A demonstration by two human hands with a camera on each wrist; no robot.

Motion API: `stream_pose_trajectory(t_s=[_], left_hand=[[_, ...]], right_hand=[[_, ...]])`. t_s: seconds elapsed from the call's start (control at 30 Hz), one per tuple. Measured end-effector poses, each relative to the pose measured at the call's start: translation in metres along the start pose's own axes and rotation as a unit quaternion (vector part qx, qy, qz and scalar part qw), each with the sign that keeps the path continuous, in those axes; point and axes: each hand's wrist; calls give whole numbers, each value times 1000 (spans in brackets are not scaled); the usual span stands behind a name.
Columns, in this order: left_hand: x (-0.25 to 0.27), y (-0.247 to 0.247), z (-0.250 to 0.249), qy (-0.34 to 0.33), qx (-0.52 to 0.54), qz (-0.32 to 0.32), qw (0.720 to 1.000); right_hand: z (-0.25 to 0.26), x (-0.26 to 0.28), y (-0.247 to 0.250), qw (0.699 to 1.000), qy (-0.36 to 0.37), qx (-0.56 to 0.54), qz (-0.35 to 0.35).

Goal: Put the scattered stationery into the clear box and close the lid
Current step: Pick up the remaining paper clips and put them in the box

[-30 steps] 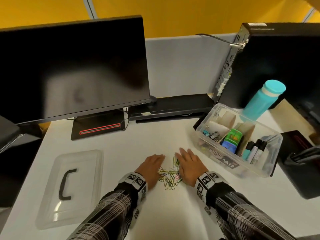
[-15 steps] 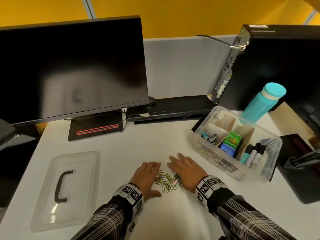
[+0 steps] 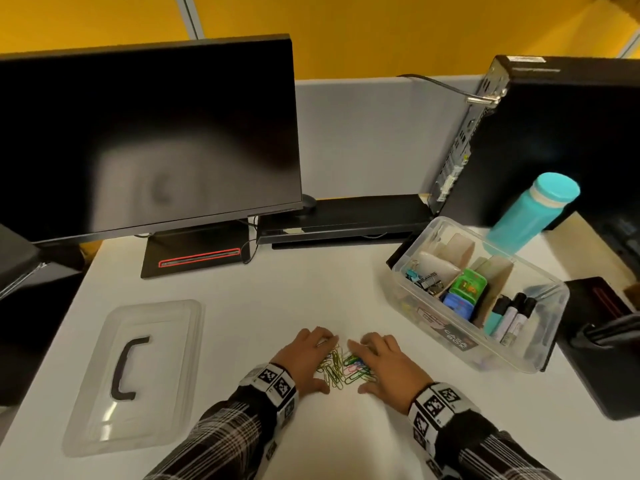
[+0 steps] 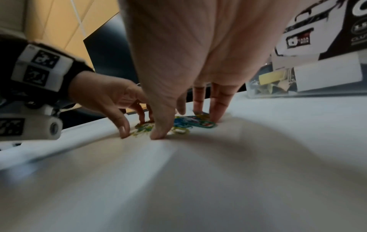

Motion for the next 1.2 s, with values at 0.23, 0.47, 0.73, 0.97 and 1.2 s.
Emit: stream_pose_trajectory(t_s=[0.23, 0.47, 0.73, 0.97, 1.2], left_hand=[[-7, 10, -10, -44, -60, 1, 997], [5, 6, -13, -74, -150, 13, 986], [7, 10, -5, -49, -139, -19, 989], [22, 17, 12, 34, 31, -124, 991], [32, 17, 17, 72, 96, -181, 976]], right_hand=[[-3, 0, -22, 993, 44, 73, -76], [7, -3, -23, 989, 45, 130, -54], [13, -11, -10, 993, -6, 72, -97], [14, 7, 28, 975, -95, -148, -134], [6, 18, 150, 930, -102, -225, -270]])
Point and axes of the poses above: each hand's wrist, its own x-axis away from the middle knuckle, its own y-axis out of the back of the hand, z = x × y, and after that the axes turned 10 degrees about -z, right-handed
